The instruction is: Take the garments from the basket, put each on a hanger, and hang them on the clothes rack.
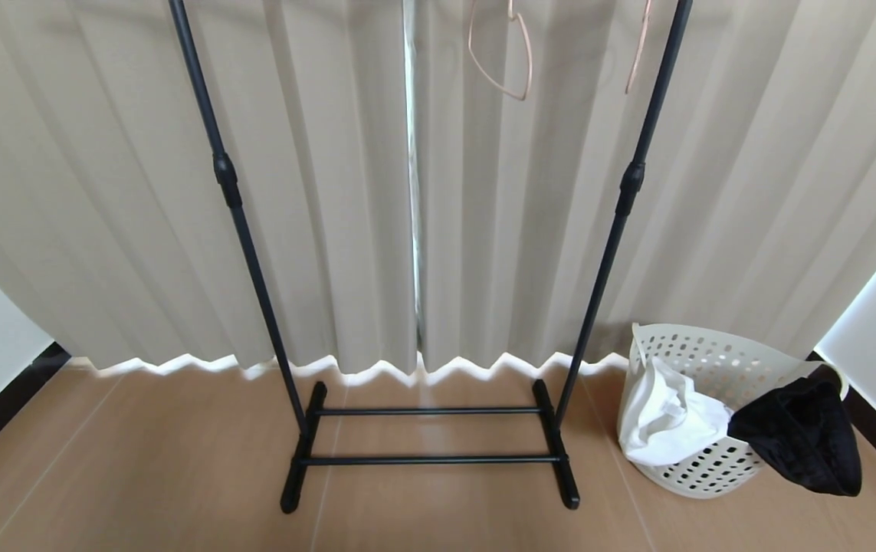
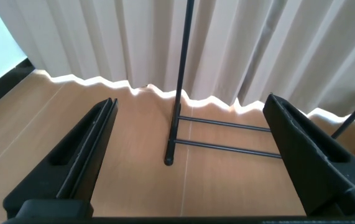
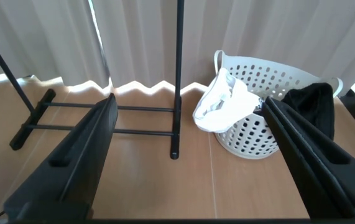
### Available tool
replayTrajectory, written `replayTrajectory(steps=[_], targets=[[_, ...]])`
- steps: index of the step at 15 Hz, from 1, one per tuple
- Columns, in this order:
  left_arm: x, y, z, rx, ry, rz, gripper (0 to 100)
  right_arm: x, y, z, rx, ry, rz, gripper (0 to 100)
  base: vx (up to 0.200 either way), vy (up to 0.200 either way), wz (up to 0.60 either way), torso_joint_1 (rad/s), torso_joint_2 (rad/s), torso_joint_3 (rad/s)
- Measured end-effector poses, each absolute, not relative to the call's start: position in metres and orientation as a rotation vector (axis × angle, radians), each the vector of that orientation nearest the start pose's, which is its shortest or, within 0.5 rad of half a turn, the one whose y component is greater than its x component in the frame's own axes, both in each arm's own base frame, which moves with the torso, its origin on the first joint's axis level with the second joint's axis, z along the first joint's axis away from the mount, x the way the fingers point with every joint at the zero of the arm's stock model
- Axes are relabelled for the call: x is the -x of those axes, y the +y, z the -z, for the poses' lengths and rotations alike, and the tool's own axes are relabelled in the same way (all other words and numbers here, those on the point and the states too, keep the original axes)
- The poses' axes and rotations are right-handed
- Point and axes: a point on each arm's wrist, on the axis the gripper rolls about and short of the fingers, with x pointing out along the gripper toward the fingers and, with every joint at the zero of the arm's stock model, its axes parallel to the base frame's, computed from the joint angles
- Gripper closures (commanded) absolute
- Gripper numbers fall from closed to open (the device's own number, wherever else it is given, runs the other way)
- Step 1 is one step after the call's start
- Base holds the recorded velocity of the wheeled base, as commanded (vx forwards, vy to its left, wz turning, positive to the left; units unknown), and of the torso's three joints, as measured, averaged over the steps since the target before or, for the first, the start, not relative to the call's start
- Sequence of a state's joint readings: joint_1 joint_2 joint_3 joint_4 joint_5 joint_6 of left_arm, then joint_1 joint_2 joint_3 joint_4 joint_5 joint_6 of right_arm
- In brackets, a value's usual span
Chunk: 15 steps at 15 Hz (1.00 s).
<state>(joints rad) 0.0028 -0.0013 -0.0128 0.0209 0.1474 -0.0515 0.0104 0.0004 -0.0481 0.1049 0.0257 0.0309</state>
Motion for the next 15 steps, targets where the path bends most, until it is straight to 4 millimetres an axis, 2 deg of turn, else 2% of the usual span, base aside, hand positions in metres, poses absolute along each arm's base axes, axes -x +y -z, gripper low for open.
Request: replayTrajectory(steps=[1, 9, 15], targets=[[0.0241, 0.0032, -0.0767, 0.051, 0.004, -0.15, 0, 0.0268, 0.0003, -0.0779, -0.031, 0.058, -0.035, 0, 0.0, 0.0, 0.0, 0.0, 0.0, 0.0], [0.0241, 0.0032, -0.0767, 0.051, 0.004, -0.15, 0, 0.0268, 0.0003, -0.0779, -0.033, 0.058, -0.035, 0, 0.0, 0.0, -0.6, 0.003, 0.0, 0.003], [0.0241, 0.0032, -0.0767, 0.051, 0.004, -0.151, 0, 0.0268, 0.0003, -0.0779, -0.033, 0.058, -0.035, 0, 0.0, -0.2, 0.0, 0.004, 0.01, 0.005]])
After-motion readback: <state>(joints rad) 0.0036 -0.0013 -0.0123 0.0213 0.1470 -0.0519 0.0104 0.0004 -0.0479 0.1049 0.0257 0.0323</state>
